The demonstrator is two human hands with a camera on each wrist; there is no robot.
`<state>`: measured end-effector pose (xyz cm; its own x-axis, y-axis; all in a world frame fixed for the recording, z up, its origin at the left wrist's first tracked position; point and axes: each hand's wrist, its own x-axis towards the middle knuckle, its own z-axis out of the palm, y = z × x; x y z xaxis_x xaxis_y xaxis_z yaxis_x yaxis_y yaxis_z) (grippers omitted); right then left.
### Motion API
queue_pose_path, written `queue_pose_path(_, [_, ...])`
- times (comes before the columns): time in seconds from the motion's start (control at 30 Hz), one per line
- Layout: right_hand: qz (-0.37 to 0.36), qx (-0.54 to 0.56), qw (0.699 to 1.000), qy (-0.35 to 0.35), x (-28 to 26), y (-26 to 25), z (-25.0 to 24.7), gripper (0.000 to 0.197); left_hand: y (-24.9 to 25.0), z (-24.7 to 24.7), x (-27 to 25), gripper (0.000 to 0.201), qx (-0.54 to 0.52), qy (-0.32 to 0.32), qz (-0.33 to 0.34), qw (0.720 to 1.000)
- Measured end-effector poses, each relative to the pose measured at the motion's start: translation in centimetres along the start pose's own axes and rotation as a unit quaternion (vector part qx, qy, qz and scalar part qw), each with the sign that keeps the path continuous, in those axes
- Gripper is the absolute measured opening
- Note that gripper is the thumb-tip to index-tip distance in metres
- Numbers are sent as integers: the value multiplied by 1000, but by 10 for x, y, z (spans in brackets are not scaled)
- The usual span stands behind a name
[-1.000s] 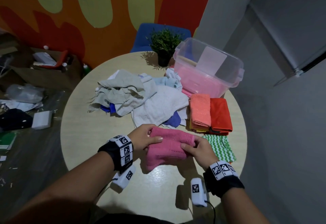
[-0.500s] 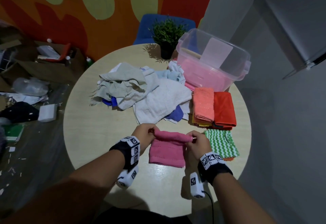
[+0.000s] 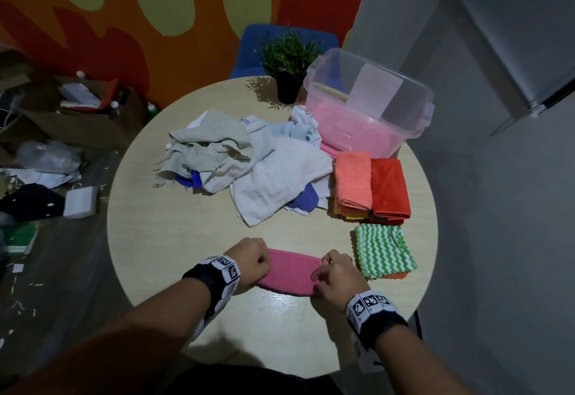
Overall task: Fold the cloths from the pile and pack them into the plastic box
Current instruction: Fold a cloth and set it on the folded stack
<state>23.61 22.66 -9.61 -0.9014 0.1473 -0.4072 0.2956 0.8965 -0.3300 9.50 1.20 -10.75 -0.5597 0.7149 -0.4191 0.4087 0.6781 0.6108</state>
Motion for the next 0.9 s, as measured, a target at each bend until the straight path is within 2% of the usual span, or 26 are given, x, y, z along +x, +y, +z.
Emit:
queue_pose_path(0.07, [-8, -42, 999, 5, 3, -7, -5, 32, 7, 2, -1, 8, 44, 3, -23, 999])
queue_pose_path(0.1, [-20, -67, 998, -2, 5, -11, -6, 39, 11, 4, -2, 13, 70, 8, -25, 997])
queue_pose_path(0.2, [-14, -52, 998, -26, 10, -23, -10, 43, 21, 10, -1, 50, 101, 18, -14, 995])
queue_pose_path(0.27, [13, 17, 999, -26, 9, -28, -13, 40, 25, 9, -1, 62, 110, -10, -35, 993])
queue_pose_path(0.3, [16, 40, 999, -29, 9, -28, -14, 42, 25, 8, 0, 60, 131, -27, -38, 990])
queue_pose_path(0.37, [6, 78, 996, -53, 7, -25, -16, 44, 23, 4, 4, 45, 139, -48, -20, 989])
queue_pose_path(0.43, [-3, 136, 989, -64, 6, -20, -19, 31, 25, 0, 9, 31, 65, -62, -21, 996])
queue_pose_path(0.5, [4, 200, 979, -40, 5, -13, -27, 22, 31, -8, 14, 26, -64, -56, -34, 996])
queue_pose_path(0.57, [13, 255, 967, -5, 4, -8, -40, 23, 40, -18, 23, 24, -221, -16, -46, 974])
queue_pose_path(0.67, [1, 363, 932, 8, 3, 1, -61, 46, 62, -34, 46, 38, -419, 42, -58, 905])
queue_pose_path(0.73, [-25, 410, 912, 10, 4, 4, -73, 58, 81, -43, 61, 46, -471, 100, -57, 874])
queue_pose_path(0.8, [-56, 416, 907, 39, 8, 7, -86, 62, 101, -48, 74, 58, -509, 152, -54, 846])
queue_pose_path(0.83, [-65, 417, 905, 63, 11, 9, -93, 64, 110, -48, 80, 62, -535, 154, -57, 829])
queue_pose_path(0.9, [-60, 426, 895, 116, 19, 17, -105, 73, 128, -46, 86, 62, -585, 106, -71, 801])
